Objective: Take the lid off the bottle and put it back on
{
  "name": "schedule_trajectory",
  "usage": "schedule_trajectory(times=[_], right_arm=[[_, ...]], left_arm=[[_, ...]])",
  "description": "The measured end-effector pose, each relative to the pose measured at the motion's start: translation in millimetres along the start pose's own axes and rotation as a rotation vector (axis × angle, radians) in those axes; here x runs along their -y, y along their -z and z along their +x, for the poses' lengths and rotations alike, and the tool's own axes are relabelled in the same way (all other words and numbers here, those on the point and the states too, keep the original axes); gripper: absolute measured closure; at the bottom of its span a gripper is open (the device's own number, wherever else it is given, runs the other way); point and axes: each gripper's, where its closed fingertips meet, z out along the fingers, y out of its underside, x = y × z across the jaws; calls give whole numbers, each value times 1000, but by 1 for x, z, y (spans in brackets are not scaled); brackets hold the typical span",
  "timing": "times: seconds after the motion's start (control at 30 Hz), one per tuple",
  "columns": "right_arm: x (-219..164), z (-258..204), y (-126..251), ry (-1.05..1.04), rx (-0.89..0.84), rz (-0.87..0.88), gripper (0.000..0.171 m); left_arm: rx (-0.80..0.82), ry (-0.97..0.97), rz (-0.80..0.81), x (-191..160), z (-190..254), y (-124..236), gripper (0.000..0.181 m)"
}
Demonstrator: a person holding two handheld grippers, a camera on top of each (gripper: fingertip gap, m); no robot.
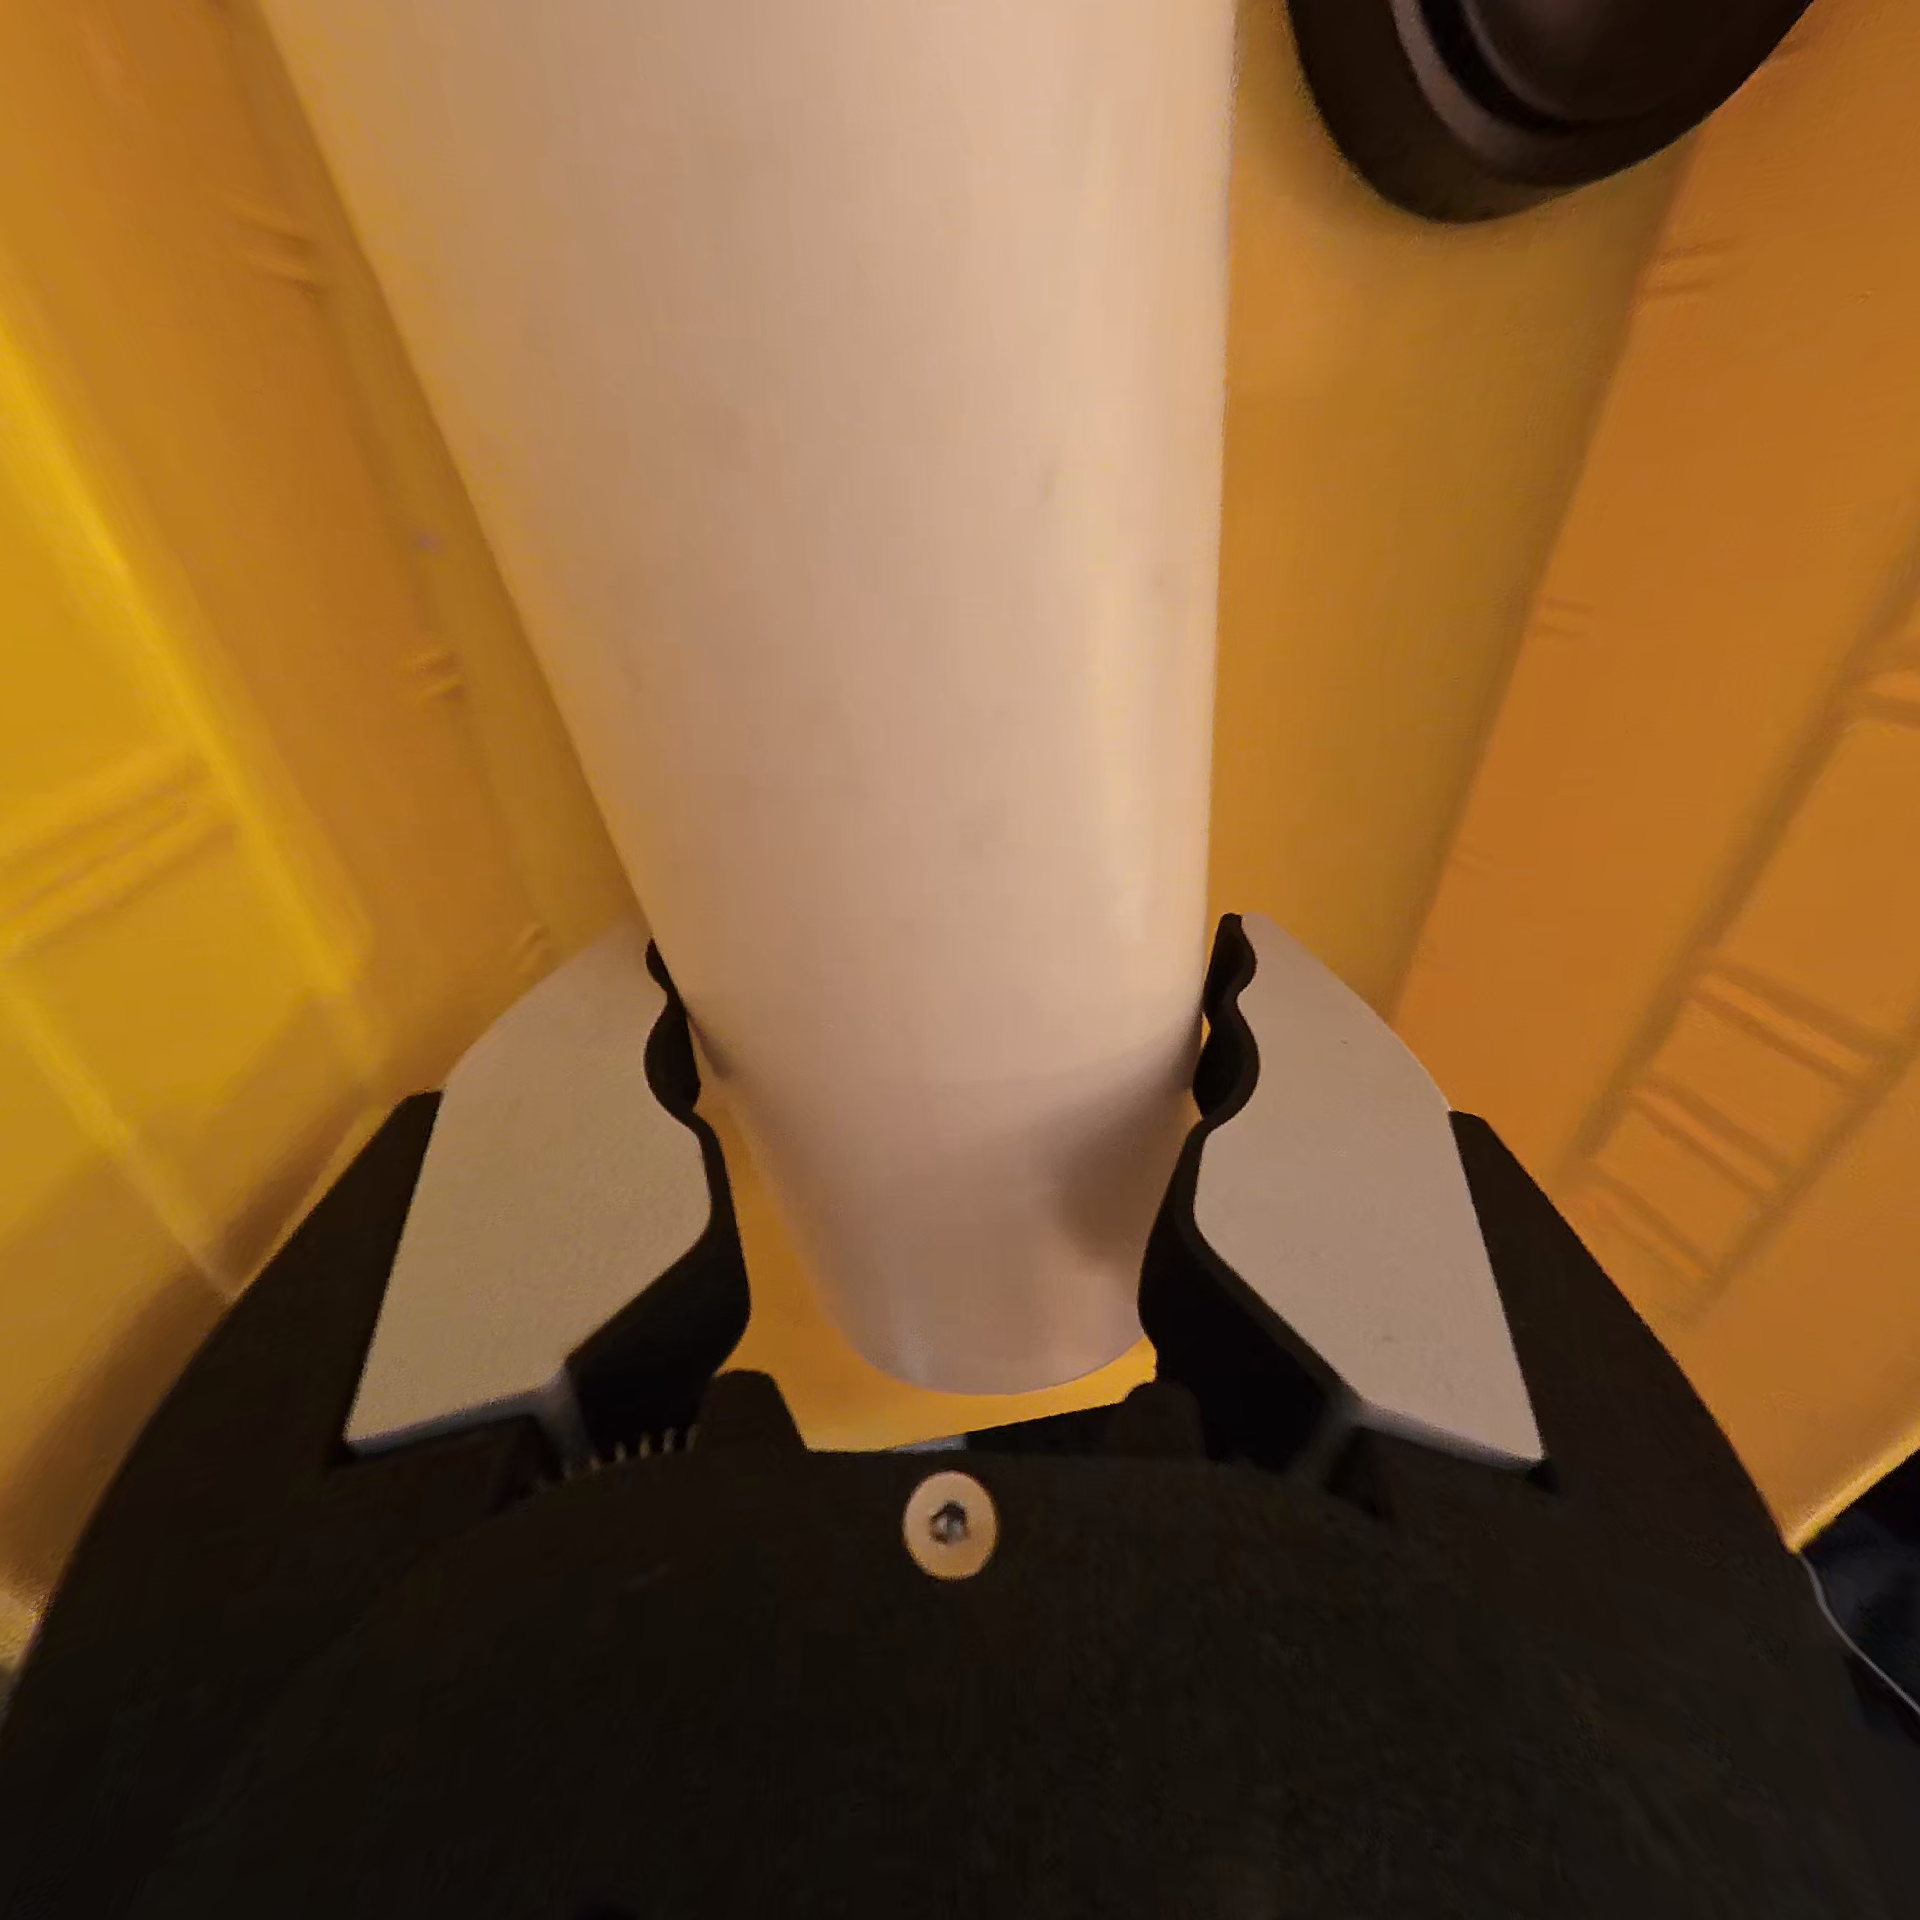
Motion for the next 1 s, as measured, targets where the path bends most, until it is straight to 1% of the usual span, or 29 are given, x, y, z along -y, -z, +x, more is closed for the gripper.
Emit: schedule_trajectory(times=[0.07, 0.17, 0.23, 0.33, 0.47, 0.53, 0.6, 0.7, 0.87, 1.0], right_arm=[[4, -3, 10, 33, -18, 35, 136], [7, -8, 19, 26, 11, 70, 136], [10, -15, 27, -40, 91, 117, 144], [17, -16, 49, -126, 160, 208, 144], [19, -28, 68, -108, 251, 290, 144], [18, -29, 68, -111, 267, 286, 144], [17, -31, 64, -111, 274, 268, 144], [16, -33, 58, -100, 273, 237, 144], [18, -37, 55, -86, 267, 222, 144], [18, -39, 54, -78, 260, 208, 144]], left_arm=[[11, -8, 12, -2, -3, 2, 86], [-32, -8, 37, -6, 2, 10, 87], [-34, -11, 54, -9, 1, 17, 87], [-29, -16, -6, -24, -1, 18, 87], [-1, -29, -46, -29, -1, 14, 87], [-8, -41, -34, -23, 2, 14, 87], [2, -45, -3, -11, 0, 15, 93], [3, -24, 29, 8, -3, 16, 87], [-17, -18, 54, 39, -2, 13, 92], [-17, -15, 30, 46, -1, 9, 94]])
